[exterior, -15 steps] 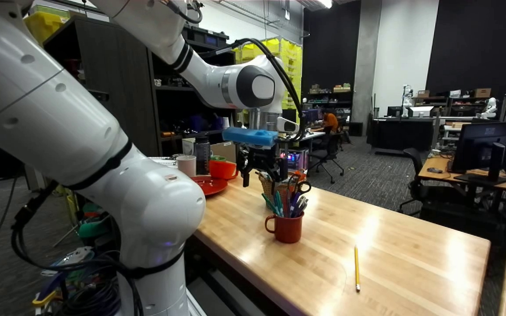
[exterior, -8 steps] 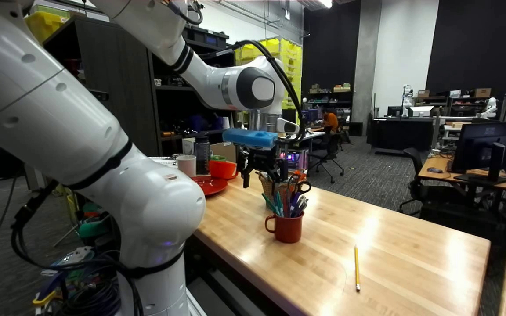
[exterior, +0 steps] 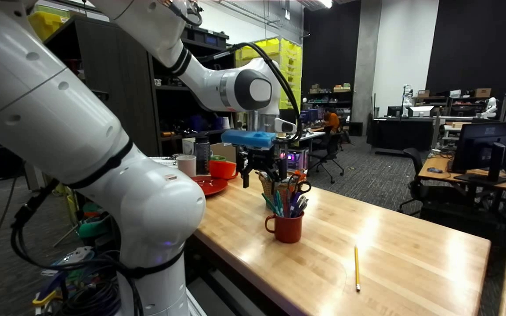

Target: Remove the green pen from the red mug then put the yellow pencil in the mug.

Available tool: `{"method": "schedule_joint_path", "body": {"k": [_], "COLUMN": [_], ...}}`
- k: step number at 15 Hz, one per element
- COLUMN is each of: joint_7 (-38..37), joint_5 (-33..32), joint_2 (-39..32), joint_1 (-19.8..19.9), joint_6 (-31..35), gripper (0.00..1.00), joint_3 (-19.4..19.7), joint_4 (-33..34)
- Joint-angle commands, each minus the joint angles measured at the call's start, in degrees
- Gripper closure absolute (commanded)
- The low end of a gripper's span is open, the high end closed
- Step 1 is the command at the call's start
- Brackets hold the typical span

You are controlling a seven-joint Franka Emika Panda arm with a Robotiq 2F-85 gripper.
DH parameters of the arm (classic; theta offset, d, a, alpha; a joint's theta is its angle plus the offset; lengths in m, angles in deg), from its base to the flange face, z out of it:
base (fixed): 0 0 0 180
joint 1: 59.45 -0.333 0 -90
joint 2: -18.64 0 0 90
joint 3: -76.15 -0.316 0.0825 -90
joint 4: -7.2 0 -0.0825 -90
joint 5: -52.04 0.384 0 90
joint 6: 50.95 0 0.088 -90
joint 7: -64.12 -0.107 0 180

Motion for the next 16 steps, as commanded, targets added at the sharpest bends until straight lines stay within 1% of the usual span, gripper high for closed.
{"method": "schedule_joint_path", "body": {"k": [1,8,9,10,12,13,15,16], "joint_7": [-1.33,-0.93,-0.75,-0.79,-0.64,-0.61,-0.61,-0.78], "joint_5": [-0.59,-0.59,-0.51,-0.56,-0.54,-0.62,-0.68,-0.92], "joint_2": [-1.63,-4.63,-4.96,-5.21,-5.49,-5.63,-5.67,-5.61], "joint_1": [-0.34,-0.38,-0.42,-0.38,-0.36,-0.32,-0.25,-0.12], "joint_6": [2.21,4.74,5.10,5.32,5.83,5.96,6.30,6.51], "gripper": [0.00,0.00,0.25,0.27,0.39,0.47,0.62,0.71], "joint_3": [-0.58,-0.51,-0.40,-0.42,-0.30,-0.30,-0.27,-0.38], "joint_4": [0.25,0.47,0.50,0.53,0.53,0.53,0.41,0.37]}}
